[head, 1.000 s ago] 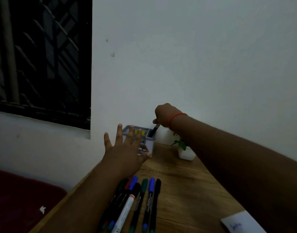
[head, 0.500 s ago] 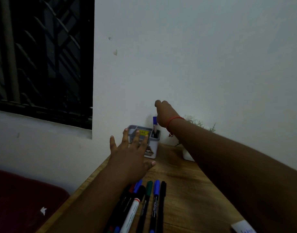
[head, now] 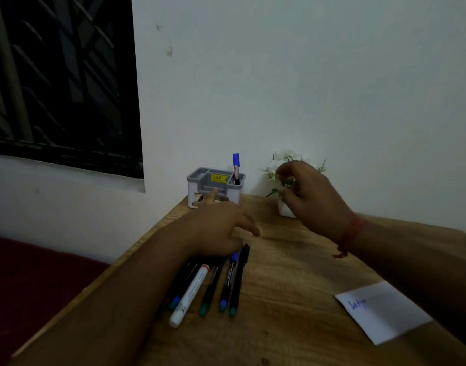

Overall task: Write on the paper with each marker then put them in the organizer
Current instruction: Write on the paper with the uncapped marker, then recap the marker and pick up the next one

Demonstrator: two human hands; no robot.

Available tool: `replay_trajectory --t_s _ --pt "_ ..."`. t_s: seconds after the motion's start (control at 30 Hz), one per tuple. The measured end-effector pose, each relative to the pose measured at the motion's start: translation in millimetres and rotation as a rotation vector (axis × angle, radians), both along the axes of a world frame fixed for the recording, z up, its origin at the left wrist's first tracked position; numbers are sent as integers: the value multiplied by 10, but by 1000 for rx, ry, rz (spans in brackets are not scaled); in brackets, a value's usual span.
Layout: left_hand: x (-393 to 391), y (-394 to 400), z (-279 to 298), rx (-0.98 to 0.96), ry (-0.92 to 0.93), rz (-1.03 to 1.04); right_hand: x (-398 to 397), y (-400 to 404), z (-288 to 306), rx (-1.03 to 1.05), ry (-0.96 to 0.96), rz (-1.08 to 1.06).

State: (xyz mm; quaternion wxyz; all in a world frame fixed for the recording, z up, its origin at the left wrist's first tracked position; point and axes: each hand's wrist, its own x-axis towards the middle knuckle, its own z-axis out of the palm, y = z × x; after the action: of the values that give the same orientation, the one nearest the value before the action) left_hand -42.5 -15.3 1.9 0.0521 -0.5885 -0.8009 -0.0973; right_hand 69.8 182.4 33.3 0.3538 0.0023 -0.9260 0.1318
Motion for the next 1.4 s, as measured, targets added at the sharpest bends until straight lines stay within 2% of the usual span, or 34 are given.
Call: replay_trajectory --t_s 0.33,0.6,0.7,0.83,0.93,1.1,1.23,1.3,1.4 --pt "201 101 30 -193 187 -63 1166 389 -33 -385 -10 -88" --pt "188 122 15 -222 167 -73 1572 636 -316 -499 28 -142" --pt "222 150 22 -218 164 -91 1585 703 -441 -443 -28 -142" --pt "279 216 90 -126 77 -97 1574 743 -479 -352 -32 -102" --pt "388 379 152 10 -19 -165 1567 719 -523 -308 -116 -59" --pt "687 858 216 154 -255 -233 1557 634 -594 -455 -304 86" --pt "920 1290 198 137 -355 -284 1560 602 -551 -657 -94 101" --pt "977 1461 142 128 -408 -304 1571 644 -535 -691 11 56" --pt "975 1589 -16 124 -489 -329 1582 727 -565 -702 47 -24"
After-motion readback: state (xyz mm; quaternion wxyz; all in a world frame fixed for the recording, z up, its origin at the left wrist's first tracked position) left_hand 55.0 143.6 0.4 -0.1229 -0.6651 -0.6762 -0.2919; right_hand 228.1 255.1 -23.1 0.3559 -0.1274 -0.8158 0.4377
